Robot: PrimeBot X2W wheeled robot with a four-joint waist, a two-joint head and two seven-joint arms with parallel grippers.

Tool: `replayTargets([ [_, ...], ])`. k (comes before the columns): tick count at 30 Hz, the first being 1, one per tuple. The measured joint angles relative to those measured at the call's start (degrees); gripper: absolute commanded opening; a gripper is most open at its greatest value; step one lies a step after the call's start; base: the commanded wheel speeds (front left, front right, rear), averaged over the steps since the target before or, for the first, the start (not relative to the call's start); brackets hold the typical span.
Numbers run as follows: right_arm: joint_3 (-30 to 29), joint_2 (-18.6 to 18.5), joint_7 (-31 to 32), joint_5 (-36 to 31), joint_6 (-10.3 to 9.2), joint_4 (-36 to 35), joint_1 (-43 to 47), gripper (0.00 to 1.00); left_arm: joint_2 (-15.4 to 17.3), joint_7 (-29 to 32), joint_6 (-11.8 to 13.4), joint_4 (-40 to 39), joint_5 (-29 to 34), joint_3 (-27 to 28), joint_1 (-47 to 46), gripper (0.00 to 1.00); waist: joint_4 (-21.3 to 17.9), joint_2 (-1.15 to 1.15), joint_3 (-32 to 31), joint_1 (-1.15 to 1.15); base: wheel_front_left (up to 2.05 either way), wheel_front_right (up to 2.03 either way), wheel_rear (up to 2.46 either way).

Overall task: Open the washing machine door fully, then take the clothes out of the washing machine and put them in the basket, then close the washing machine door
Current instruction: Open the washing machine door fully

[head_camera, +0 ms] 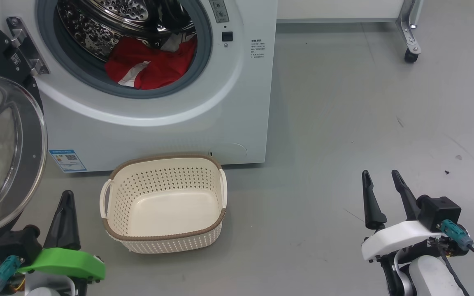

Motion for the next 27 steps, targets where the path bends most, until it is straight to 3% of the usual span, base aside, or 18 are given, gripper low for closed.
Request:
replayTargets([
  [9, -0.1, -0.1, 0.0, -1.2, 0.0, -0.3, 0.9, 1.0, -0.6, 0.0, 0.0, -2.2, 1.1, -0.3, 2.2, 0.0, -0.4, 0.0, 0.0, 0.0, 0.0, 0.0, 0.0],
  [10, -0.1, -0.1, 0.0, -1.3, 0.0, -0.3, 0.9, 1.0, -0.6, 0.0, 0.0, -2.4, 1.3, -0.3, 2.5, 0.18, -0.4, 0.0, 0.0, 0.0, 0.0, 0.0, 0.0],
  [12, -0.1, -0.1, 0.0, -1.3, 0.0, -0.3, 0.9, 1.0, -0.6, 0.0, 0.0, -2.9, 1.5, -0.3, 2.7, 0.66, -0.4, 0.0, 0.0, 0.0, 0.0, 0.0, 0.0],
  [14, 0.0, -0.1, 0.0, -1.6, 0.01, -0.3, 0.9, 1.0, -0.7, 0.0, 0.0, -3.4, 1.9, -0.3, 2.7, 0.92, -0.3, 0.0, 0.0, 0.0, 0.0, 0.0, 0.0],
  [15, 0.0, -0.1, 0.0, -1.7, 0.01, -0.3, 0.9, 1.0, -0.8, -0.1, 0.0, -3.5, 2.1, -0.3, 2.8, 1.0, -0.3, 0.0, 0.0, 0.0, 0.0, 0.0, 0.0],
  [27, 0.1, -0.1, 0.0, -1.7, 0.1, -0.3, 1.8, 1.0, -1.5, -0.1, 0.0, -4.5, 2.7, -0.2, 4.6, 1.0, -0.4, 0.0, -0.4, 0.0, 0.0, 0.0, 0.0],
])
